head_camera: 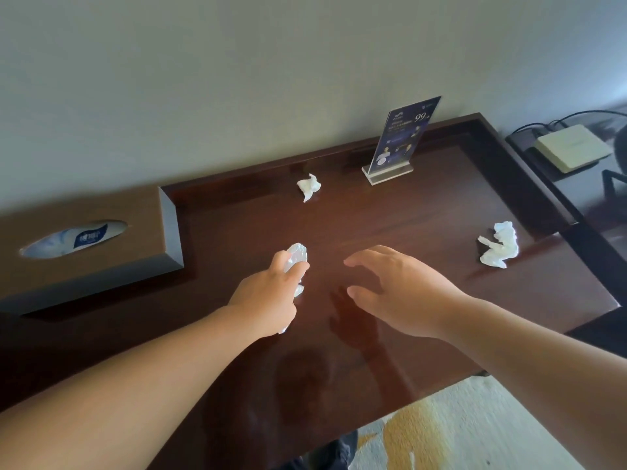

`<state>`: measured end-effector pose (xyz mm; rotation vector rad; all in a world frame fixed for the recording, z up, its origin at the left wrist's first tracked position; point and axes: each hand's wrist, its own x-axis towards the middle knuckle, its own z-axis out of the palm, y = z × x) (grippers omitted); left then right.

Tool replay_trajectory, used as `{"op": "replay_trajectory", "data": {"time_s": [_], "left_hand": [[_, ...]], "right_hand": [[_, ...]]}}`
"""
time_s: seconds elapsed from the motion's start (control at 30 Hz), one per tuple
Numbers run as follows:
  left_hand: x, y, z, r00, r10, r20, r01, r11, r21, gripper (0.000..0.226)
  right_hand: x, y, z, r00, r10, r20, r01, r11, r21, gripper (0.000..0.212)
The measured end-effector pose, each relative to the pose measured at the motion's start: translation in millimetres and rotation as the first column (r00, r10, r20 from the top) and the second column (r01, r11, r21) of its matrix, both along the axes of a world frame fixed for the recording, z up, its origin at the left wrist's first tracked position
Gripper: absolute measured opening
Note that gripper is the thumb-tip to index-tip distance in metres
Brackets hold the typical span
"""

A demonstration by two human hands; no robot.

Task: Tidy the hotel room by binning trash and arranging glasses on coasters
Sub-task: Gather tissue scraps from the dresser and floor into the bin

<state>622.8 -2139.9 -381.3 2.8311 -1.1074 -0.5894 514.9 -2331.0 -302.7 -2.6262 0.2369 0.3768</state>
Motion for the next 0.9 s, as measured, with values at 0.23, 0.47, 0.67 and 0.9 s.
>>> {"op": "replay_trajectory", "data": {"time_s": [0.23, 0.47, 0.67, 0.9], "left_hand": [[1, -2, -3, 0.998, -0.063, 0.024, 0.064, 0.998, -0.019, 0.016], [11, -3, 10, 0.991, -0.062, -0.116, 0.049, 0.992, -0.118, 0.007], [30, -5, 51, 0.997, -0.074, -0.030, 0.066, 0.975, -0.213, 0.017], [41, -11, 91, 0.999, 0.027, -0.044, -0.039, 0.951, -0.305, 0.013]], "right_hand": [[6, 8, -4, 1.000, -0.010, -0.010, 0.010, 1.000, 0.013, 0.044], [8, 13, 2, 1.000, -0.016, 0.003, 0.016, 1.000, 0.001, 0.046], [8, 10, 28, 0.999, -0.034, 0.035, 0.036, 0.999, -0.034, 0.045], [7, 5, 61, 0.993, -0.061, 0.103, 0.069, 0.995, -0.073, 0.046]]}}
